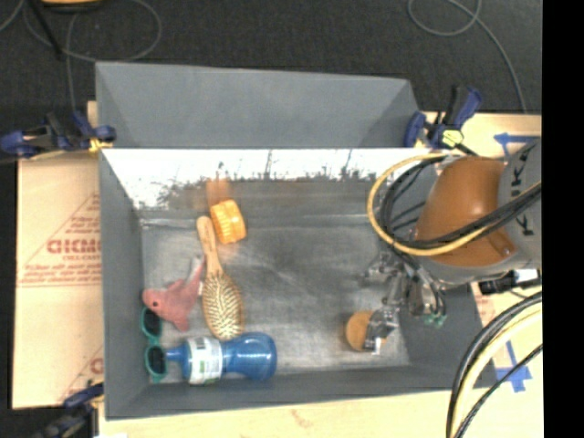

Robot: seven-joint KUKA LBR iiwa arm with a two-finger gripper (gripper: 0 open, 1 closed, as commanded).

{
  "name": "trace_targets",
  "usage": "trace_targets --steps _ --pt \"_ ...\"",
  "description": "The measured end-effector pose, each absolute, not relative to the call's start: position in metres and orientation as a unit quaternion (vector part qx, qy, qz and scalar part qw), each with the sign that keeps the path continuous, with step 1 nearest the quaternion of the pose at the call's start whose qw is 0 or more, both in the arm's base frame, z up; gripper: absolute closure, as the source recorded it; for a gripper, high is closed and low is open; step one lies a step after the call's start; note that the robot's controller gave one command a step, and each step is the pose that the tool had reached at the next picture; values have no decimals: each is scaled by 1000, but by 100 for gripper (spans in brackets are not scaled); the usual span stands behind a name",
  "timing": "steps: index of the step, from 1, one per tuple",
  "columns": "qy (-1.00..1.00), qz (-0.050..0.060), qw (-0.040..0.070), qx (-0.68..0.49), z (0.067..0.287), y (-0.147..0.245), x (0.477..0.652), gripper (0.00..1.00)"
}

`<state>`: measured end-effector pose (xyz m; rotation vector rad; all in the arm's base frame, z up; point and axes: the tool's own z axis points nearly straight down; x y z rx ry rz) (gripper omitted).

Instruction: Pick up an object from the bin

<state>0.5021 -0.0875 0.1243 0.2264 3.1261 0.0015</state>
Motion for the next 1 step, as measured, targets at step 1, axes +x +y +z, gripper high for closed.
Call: trace_targets --steps 1 --pt "994 0 4 107 76 -93 478 0"
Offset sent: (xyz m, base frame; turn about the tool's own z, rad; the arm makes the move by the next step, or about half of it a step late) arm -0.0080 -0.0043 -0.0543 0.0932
